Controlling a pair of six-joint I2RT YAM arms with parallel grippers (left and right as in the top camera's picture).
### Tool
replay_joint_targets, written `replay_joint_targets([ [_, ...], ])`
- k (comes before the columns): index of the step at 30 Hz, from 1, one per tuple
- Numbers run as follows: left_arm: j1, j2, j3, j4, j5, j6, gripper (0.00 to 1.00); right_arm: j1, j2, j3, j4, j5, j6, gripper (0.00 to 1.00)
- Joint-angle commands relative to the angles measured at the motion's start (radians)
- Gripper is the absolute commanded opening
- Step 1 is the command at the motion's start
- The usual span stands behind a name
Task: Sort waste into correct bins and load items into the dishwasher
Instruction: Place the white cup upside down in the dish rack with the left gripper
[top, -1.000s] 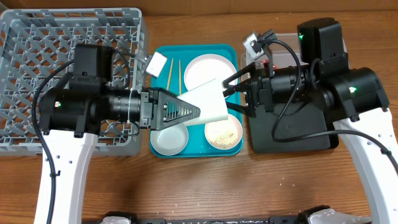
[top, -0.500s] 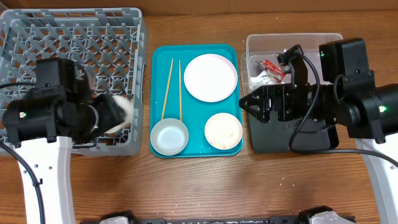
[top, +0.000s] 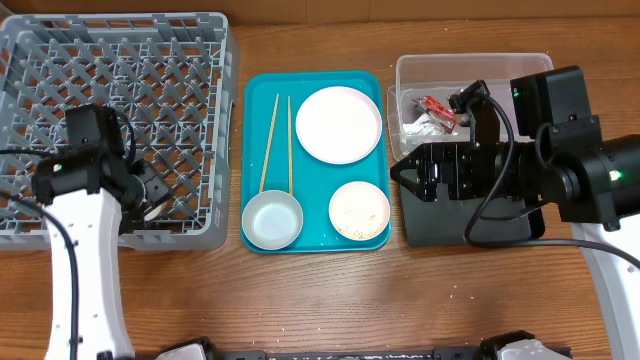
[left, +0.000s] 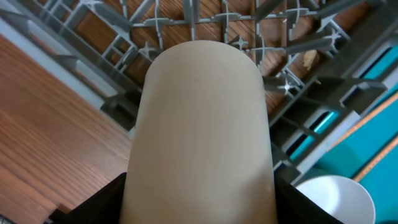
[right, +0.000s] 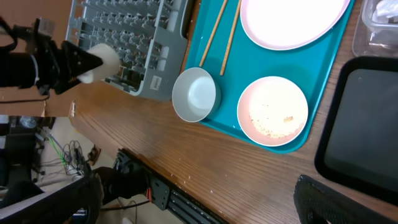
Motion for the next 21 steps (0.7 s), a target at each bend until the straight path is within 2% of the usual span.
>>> replay_joint_targets([
  [1, 0.006, 0.061, -0.008, 0.023, -0.007, 0.005, 0.59, 0.003, -0.005, 0.015, -0.005, 0.006, 0.000, 1.00],
  [4, 0.006, 0.105, -0.008, 0.020, 0.019, 0.005, 0.59, 0.003, -0.005, 0.015, -0.011, 0.006, 0.000, 1.00],
  [5, 0.006, 0.117, -0.008, 0.013, 0.021, 0.005, 0.64, 0.003, -0.005, 0.015, -0.014, 0.006, 0.000, 1.00],
  [8, 0.017, 0.128, -0.006, 0.011, 0.032, 0.001, 0.94, 0.003, -0.005, 0.015, -0.020, 0.006, 0.000, 1.00],
  [9, 0.024, 0.128, -0.001, 0.010, 0.036, 0.001, 1.00, 0.003, -0.005, 0.015, -0.022, 0.006, 0.000, 1.00],
  [13, 0.081, 0.127, 0.133, -0.060, 0.181, 0.029, 1.00, 0.003, -0.005, 0.015, -0.029, 0.005, 0.000, 1.00],
  [16, 0.107, 0.127, 0.329, -0.159, 0.321, 0.147, 0.91, 0.003, -0.005, 0.015, -0.023, -0.019, 0.001, 1.00],
  [18, 0.097, 0.126, 0.468, -0.239, 0.360, 0.228, 0.86, 0.004, -0.002, 0.013, -0.021, -0.033, 0.001, 1.00],
  [21, 0.056, 0.120, 0.665, -0.372, 0.362, 0.296, 0.86, 0.045, 0.001, -0.007, -0.016, 0.018, 0.002, 0.93],
])
